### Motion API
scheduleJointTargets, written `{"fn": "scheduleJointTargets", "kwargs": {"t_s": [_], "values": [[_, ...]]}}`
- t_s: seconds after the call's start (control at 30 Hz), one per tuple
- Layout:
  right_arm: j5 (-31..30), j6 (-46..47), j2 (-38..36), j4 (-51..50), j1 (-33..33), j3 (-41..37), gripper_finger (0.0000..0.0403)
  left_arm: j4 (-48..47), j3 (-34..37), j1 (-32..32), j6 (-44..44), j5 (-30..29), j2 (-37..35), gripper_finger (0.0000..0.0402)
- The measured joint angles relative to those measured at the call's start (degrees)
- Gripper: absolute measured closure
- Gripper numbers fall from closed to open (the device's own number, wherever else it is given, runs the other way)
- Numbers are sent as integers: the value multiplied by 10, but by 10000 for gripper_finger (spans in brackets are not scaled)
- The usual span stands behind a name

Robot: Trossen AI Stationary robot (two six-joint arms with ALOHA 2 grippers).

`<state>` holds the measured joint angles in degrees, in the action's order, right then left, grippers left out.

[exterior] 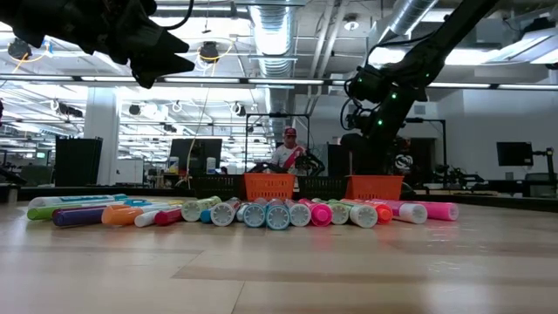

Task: Pick & Place Markers
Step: Put the red marker pen into the right orange bin, then put the pink marker pen into the right orange bin

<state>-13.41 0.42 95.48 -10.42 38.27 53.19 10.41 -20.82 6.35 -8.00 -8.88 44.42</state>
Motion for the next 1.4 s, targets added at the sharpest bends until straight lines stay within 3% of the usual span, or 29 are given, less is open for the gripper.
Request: {"fn": "scheduleJointTargets", "kwargs": {"t_s": [0.37, 0.67, 1.03, 1.13, 1.4], "values": [[0, -3, -4, 2, -8, 0, 269, 0, 0, 0, 0, 0, 0, 206], [-1, 26, -97, 6, -47, 0, 278, 0, 0, 0, 0, 0, 0, 206], [-1, 53, -199, -9, -229, 0, 284, -1, 0, 0, 0, 0, 0, 206], [-4, 73, -197, -9, -290, 0, 283, -1, 0, 0, 0, 0, 0, 206], [-100, 117, -135, -10, -409, 0, 283, -1, 0, 0, 0, 0, 0, 206]]}}
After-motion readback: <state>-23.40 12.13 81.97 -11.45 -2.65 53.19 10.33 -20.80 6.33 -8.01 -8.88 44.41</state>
